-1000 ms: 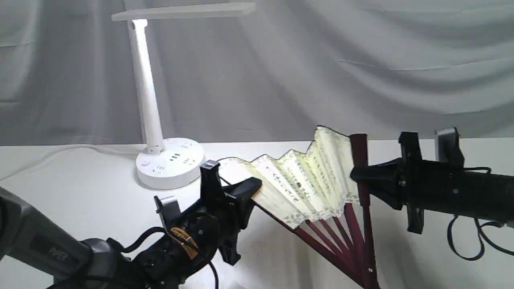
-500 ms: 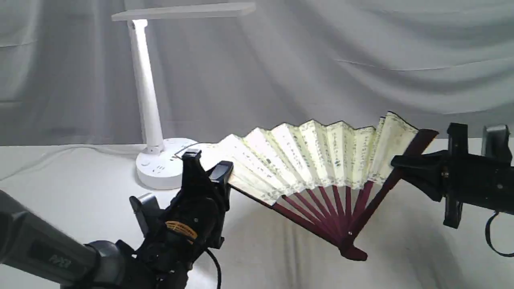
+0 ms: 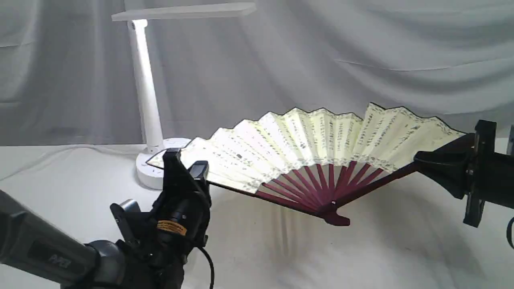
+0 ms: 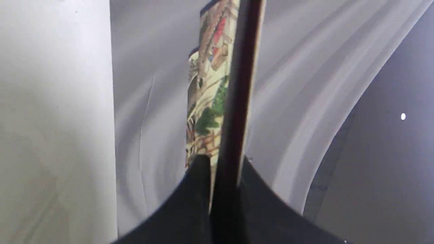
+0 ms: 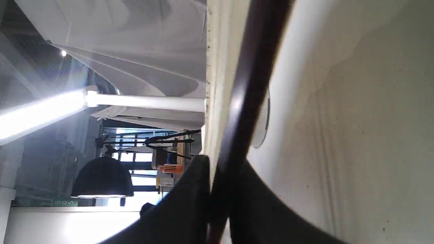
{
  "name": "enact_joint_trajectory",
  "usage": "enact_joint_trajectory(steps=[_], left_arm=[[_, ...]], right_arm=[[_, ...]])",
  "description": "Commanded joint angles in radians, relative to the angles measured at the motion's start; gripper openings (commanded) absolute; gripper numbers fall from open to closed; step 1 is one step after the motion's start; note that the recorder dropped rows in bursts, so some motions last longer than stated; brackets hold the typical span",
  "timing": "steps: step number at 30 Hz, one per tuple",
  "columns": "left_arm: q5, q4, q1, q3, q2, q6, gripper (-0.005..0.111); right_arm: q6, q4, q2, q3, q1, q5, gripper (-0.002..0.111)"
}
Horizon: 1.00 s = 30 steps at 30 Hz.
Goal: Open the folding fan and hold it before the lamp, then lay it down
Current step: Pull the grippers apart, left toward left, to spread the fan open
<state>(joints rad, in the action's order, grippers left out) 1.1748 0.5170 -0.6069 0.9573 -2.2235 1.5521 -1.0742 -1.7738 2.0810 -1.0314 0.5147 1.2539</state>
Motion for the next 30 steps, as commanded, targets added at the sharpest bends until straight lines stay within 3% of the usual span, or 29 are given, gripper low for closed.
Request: enact_joint_trajectory(steps=[1,23,30], left_arm=[[0.046,0.117,0.008,0.003,0.025,0.033,0.0],[0.046,0.323,0.008,0.003,0.025,-0.04,0.0],[0.046,0.328,0.008,0.003,0.025,-0.04,0.0]], right_arm=[[-0.044,0.029,0.0,0.007,0.028,-0.033,0.0],[0.017,0.029,0.0,0.04,0.046,-0.033,0.0],[0.017,0.029,0.0,0.04,0.046,-0.033,0.0]])
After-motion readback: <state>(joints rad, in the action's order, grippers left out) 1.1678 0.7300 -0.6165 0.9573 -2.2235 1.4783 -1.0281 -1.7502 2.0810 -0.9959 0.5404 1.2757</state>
